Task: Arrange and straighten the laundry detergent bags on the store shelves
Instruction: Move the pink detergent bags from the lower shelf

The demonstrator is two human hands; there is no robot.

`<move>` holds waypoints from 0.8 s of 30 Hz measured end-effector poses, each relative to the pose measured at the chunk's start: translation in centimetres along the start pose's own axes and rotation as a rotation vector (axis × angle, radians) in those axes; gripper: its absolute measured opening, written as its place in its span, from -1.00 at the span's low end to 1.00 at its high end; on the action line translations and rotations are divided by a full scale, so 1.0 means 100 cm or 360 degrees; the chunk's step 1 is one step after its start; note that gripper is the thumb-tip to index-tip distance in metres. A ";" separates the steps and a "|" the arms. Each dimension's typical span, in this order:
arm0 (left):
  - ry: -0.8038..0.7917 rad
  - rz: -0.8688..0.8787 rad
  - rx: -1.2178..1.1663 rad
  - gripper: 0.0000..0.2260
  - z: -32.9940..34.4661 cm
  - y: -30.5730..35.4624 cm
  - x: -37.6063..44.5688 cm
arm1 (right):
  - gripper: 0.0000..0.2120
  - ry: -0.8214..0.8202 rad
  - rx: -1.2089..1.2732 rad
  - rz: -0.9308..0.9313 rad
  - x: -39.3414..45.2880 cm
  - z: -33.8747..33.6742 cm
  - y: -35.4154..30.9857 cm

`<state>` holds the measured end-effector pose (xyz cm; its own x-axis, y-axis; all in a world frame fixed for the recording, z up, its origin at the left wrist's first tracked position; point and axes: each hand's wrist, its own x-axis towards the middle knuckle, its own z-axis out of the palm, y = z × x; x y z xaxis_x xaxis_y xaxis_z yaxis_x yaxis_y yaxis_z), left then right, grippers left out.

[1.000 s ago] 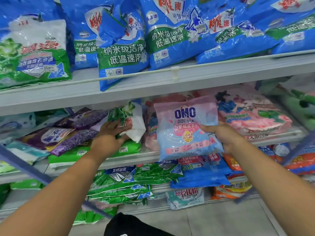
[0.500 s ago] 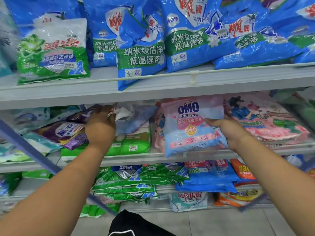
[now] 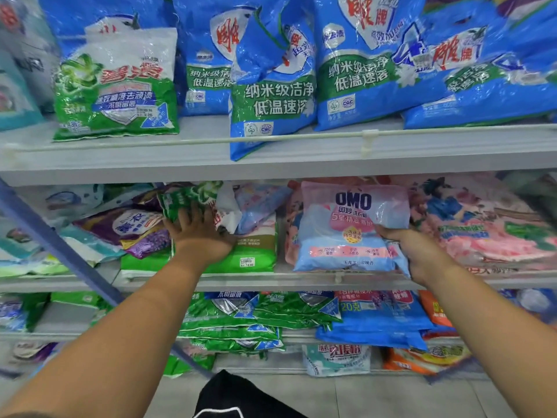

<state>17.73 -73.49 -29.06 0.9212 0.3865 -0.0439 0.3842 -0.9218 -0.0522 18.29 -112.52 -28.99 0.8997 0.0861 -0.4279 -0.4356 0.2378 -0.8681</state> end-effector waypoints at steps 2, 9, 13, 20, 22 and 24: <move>0.0041 0.0064 -0.0187 -0.26 -0.012 0.008 -0.002 | -0.63 0.0009 0.0008 0.0007 -0.002 0.001 0.001; 0.0314 0.0348 -0.0524 -0.67 -0.022 0.066 -0.023 | -0.67 0.0045 0.0064 0.0017 -0.001 0.004 0.000; 0.0188 0.0254 -0.0174 -0.61 -0.016 0.065 0.002 | -0.65 0.0049 0.0113 0.0020 0.001 0.004 0.003; 0.0243 0.0383 -0.0029 -0.56 -0.015 0.064 0.016 | -0.65 0.0057 0.0123 0.0035 0.003 0.003 0.005; 0.0281 0.0463 0.0023 -0.58 -0.016 0.064 0.021 | -0.67 0.0076 0.0111 0.0051 0.004 0.003 0.005; 0.0296 0.0538 0.0019 -0.65 -0.019 0.065 0.022 | -0.75 0.0075 0.0114 0.0067 0.003 0.004 0.006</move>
<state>22.41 -78.68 -27.59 0.9915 0.0478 0.1213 0.0574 -0.9953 -0.0775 18.32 -112.01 -29.53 0.8776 0.0525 -0.4765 -0.4686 0.3034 -0.8296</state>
